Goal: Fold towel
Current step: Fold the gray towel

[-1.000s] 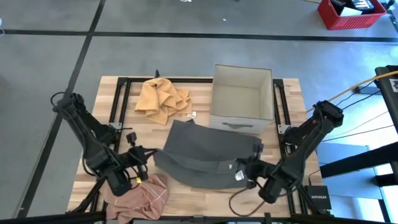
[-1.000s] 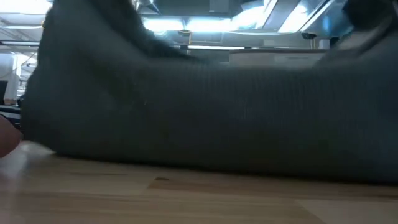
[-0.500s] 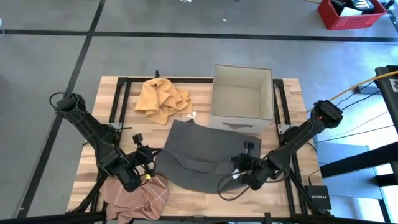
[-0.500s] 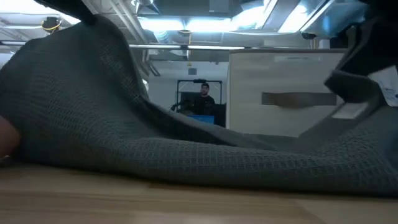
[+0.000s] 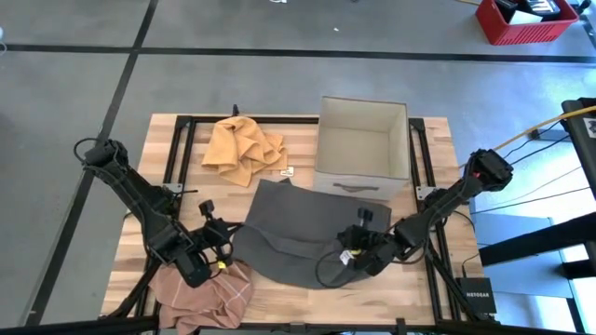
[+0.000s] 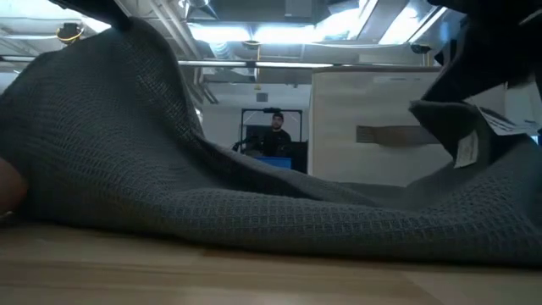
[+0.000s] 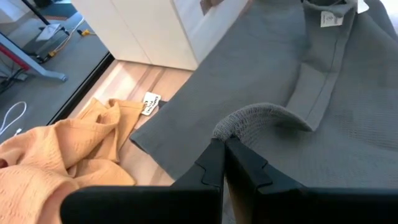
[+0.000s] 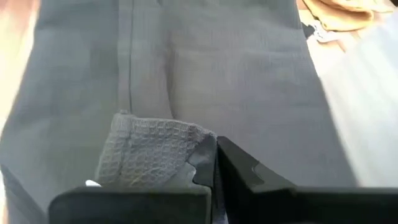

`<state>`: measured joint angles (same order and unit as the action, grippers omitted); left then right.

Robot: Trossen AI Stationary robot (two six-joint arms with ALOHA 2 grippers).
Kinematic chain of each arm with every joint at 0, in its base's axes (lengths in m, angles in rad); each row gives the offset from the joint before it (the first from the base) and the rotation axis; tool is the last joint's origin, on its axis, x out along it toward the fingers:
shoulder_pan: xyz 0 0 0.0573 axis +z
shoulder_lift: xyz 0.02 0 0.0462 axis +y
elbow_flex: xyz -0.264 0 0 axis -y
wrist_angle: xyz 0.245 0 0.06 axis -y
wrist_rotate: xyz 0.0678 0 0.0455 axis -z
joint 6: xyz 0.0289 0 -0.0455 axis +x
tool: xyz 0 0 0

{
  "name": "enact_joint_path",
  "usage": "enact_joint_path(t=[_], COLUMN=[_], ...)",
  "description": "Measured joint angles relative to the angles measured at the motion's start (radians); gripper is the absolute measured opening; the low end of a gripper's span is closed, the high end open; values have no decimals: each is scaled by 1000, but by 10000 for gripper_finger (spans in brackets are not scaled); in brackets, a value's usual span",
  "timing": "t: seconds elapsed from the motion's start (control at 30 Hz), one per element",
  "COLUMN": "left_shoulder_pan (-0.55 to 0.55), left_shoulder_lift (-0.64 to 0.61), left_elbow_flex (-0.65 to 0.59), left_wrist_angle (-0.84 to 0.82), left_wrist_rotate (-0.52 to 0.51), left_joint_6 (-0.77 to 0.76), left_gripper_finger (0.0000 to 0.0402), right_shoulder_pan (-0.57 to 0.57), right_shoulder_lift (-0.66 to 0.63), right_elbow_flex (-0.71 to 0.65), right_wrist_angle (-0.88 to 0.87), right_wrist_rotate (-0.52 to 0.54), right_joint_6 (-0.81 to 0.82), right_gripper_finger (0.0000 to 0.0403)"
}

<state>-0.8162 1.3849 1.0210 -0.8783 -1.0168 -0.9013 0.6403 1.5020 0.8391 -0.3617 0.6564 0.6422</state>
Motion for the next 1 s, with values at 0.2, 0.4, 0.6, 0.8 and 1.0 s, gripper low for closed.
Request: enact_joint_path(t=[0.2,0.4,0.6,0.8,1.0], left_shoulder_pan=[-1,-1,-2,-2,-2], left_shoulder_lift=[0,0,0,1,25], left_elbow_flex=[0,0,0,0,1], left_wrist_angle=[0,0,1,1,0], left_wrist_rotate=[1,3,4,4,11], left_joint_6=[-7,-7,-8,-13,-9], left_gripper_finger=[1,1,1,1,1], right_shoulder_pan=[-115,-189,-218,-245,-325], right_shoulder_lift=[8,4,3,72,164], right_elbow_flex=[0,64,133,133,132], right_wrist_angle=[-57,-107,-138,-86,-137], right_wrist_rotate=[-69,-352,-421,-394,-419], right_joint_6=[112,24,-179,-241,-198], right_gripper_finger=[57,150,215,217,193])
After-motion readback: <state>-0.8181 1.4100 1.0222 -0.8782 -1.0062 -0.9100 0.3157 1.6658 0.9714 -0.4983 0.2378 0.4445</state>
